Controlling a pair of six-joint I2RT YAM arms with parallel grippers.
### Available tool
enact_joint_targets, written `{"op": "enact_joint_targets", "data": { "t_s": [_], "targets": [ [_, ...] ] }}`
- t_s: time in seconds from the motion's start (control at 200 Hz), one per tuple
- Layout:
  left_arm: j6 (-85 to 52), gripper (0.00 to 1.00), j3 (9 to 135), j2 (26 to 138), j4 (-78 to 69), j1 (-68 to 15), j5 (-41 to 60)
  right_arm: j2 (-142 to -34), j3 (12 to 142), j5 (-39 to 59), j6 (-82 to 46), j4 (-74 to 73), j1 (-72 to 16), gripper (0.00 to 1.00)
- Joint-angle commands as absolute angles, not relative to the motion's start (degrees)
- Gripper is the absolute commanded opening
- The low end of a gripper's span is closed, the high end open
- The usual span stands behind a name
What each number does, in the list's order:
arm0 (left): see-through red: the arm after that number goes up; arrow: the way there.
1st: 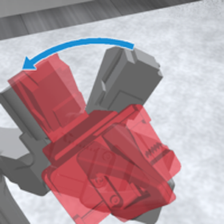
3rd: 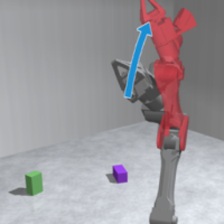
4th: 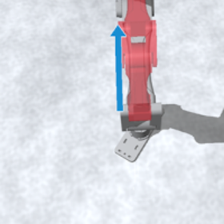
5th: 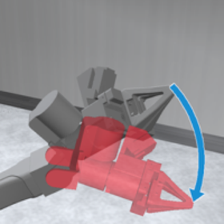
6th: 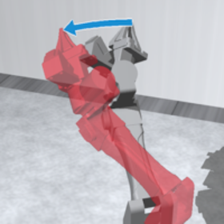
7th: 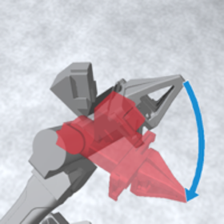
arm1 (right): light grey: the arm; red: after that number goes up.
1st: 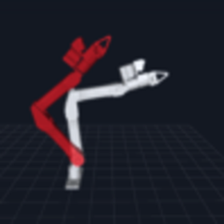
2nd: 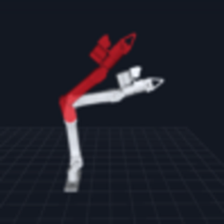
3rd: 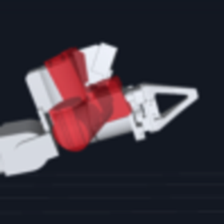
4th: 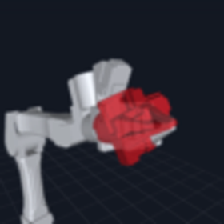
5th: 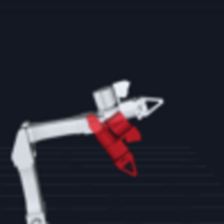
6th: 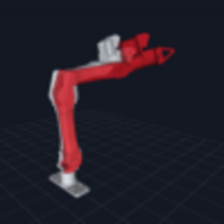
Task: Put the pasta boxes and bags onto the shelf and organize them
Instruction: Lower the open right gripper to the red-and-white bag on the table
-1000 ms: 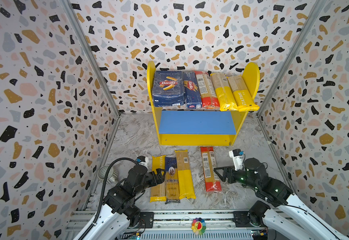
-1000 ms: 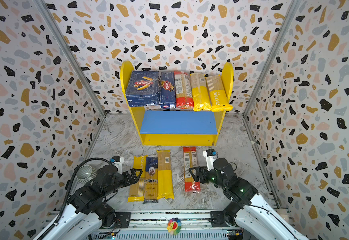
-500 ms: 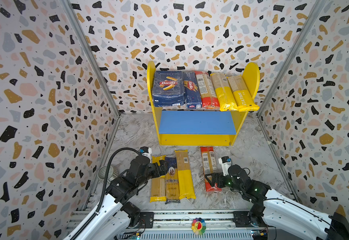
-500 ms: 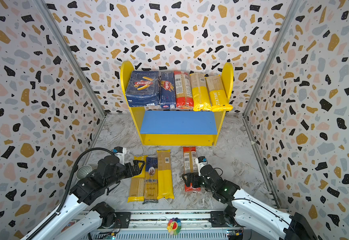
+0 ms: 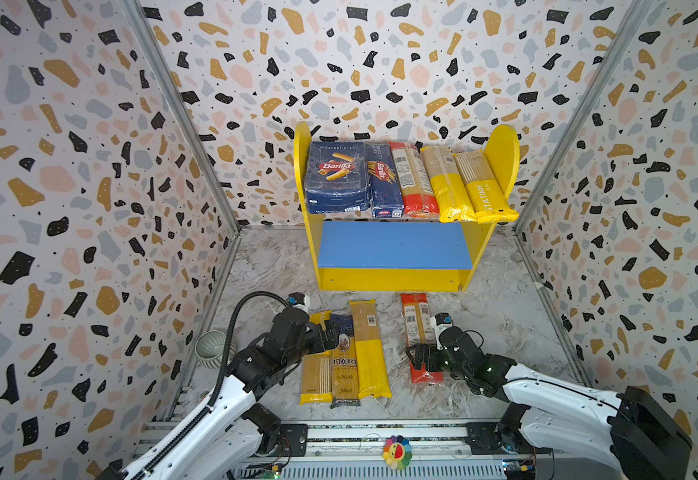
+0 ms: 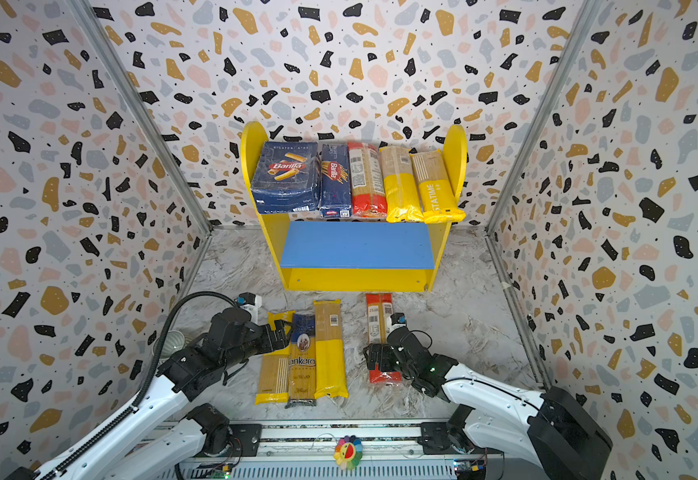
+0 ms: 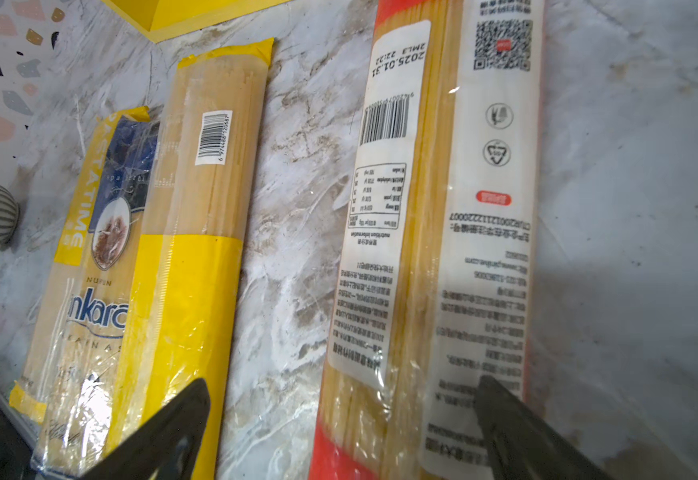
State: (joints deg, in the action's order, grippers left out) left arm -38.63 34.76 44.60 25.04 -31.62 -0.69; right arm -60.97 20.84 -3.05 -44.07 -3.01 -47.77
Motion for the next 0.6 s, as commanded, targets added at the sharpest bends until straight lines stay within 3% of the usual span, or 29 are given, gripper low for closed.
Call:
{"op": "enact_joint_targets", "data": {
  "t_s": [0.0, 0.295, 0.596],
  "targets": [
    [-37.02, 0.99, 37.44, 45.88, 21.55, -31.38, 1.28, -62.23, 22.59, -2.97, -46.0, -6.17, -48.75, 1.0],
    [-39.0, 0.99, 36.23, 46.03, 20.11, -31.38, 2.99, -65.87, 23.98, -3.69, -47.37, -6.2, -52.91, 0.99],
    [-41.04, 0.99, 30.81, 38.51, 22.23, -31.38, 1.26, -65.65, 25.73, -6.4, -45.53, -0.47, -53.0, 0.99]
  ]
}}
